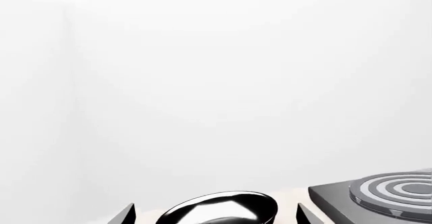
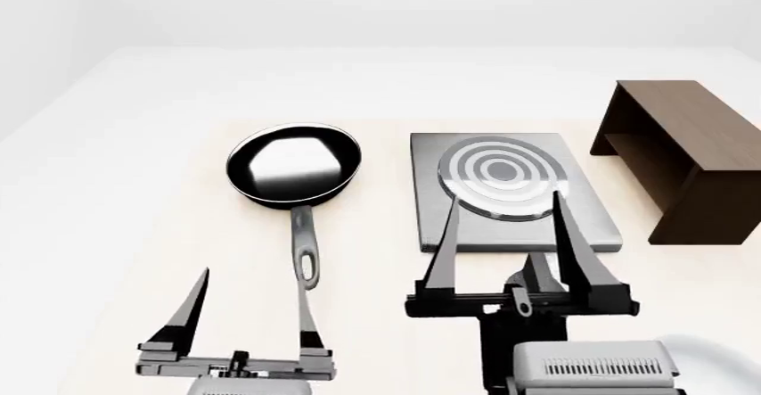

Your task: Turn on the stove.

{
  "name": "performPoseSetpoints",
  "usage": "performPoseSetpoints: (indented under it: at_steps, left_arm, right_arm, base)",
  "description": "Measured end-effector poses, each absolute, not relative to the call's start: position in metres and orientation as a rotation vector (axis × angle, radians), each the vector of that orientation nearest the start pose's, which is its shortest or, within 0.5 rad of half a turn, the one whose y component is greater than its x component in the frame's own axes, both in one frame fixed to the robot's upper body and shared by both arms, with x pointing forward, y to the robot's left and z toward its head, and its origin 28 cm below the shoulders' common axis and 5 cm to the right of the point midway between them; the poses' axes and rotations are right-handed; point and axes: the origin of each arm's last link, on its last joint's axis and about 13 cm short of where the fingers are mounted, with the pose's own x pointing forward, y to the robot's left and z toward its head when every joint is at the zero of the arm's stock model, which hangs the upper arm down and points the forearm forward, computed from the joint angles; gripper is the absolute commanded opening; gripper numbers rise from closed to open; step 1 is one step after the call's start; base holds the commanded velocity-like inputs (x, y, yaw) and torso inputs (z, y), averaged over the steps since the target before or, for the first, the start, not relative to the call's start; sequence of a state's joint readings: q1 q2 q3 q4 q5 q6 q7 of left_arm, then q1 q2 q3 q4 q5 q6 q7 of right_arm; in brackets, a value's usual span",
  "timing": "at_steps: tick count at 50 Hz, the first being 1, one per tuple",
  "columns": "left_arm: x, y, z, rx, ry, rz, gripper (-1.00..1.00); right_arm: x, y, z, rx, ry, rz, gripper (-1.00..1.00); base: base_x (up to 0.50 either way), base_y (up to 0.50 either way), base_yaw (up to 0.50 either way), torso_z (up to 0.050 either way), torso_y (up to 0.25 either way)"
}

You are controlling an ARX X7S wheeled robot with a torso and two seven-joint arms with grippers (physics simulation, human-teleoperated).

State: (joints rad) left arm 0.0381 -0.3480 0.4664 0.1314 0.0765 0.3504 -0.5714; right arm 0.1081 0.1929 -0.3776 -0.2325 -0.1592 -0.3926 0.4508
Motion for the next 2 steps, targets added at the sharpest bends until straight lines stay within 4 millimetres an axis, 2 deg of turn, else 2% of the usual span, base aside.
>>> performPoseSetpoints:
  at_steps: [2]
  left_arm:
    - [0.1806,0.1883,0.0395,0.171,-0.433,0.011,1.00]
  right_arm:
    - [0.2161,-0.0566,0.0994,-0.083,-0.744,-0.002,1.00]
  base:
    - [0.00,0.00,0.00,0.000,0.000]
